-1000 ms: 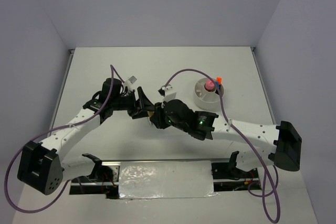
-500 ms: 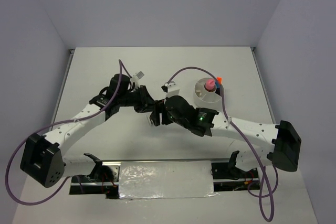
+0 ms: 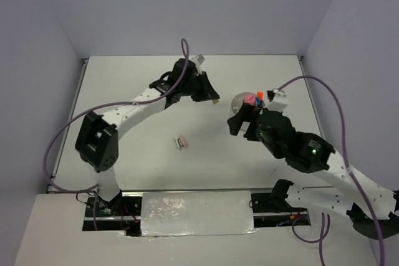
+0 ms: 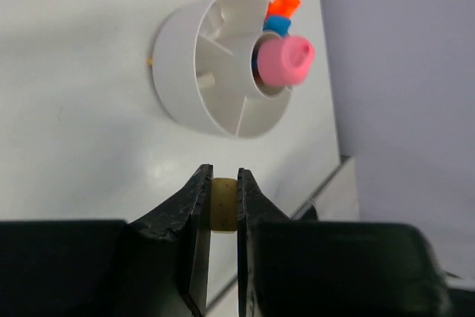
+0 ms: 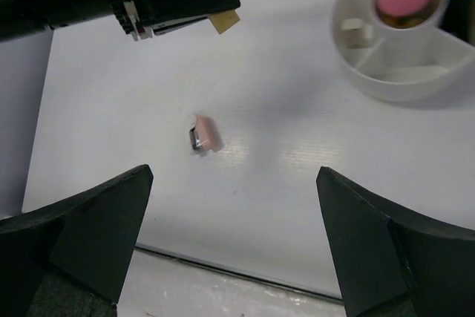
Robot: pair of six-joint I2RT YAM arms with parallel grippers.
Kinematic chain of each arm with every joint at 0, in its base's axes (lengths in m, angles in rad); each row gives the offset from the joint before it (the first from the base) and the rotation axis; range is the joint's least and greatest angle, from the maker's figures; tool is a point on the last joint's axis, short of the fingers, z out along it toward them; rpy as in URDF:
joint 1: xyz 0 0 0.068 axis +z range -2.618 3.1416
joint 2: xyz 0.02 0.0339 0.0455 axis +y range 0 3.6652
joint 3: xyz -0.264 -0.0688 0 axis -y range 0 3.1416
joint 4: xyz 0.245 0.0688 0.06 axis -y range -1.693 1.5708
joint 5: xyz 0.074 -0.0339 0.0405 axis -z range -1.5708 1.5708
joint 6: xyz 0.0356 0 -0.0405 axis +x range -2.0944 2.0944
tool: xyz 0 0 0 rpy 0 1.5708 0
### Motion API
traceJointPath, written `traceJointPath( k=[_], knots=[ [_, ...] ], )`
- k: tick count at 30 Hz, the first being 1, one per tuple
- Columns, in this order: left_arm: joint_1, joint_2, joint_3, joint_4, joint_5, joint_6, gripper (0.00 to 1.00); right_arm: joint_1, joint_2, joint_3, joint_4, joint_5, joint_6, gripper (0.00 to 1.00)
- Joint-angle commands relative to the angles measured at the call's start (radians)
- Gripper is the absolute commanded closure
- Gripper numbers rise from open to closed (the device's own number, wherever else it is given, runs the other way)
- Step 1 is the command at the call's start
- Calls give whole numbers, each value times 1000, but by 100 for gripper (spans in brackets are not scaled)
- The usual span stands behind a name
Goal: Sort the stationery into containers
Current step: Place the stationery in the storage box.
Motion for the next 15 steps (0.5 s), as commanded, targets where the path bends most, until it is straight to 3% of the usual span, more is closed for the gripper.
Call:
traceJointPath(
  k=[1, 4, 6, 15],
  knots=[
    [-84, 133, 219, -52, -147, 99, 100, -27, -40, 105, -313, 147, 115, 0],
    [-141, 236, 362, -101, -227, 137, 100, -33, -72, 168, -402, 167, 133, 0],
    [-171, 277, 420, -109, -273, 156, 94, -37, -98, 192, -443, 187, 153, 0],
    [-250, 448, 568, -181, -417, 211, 90, -36, -219, 266, -506, 219, 138, 0]
  ],
)
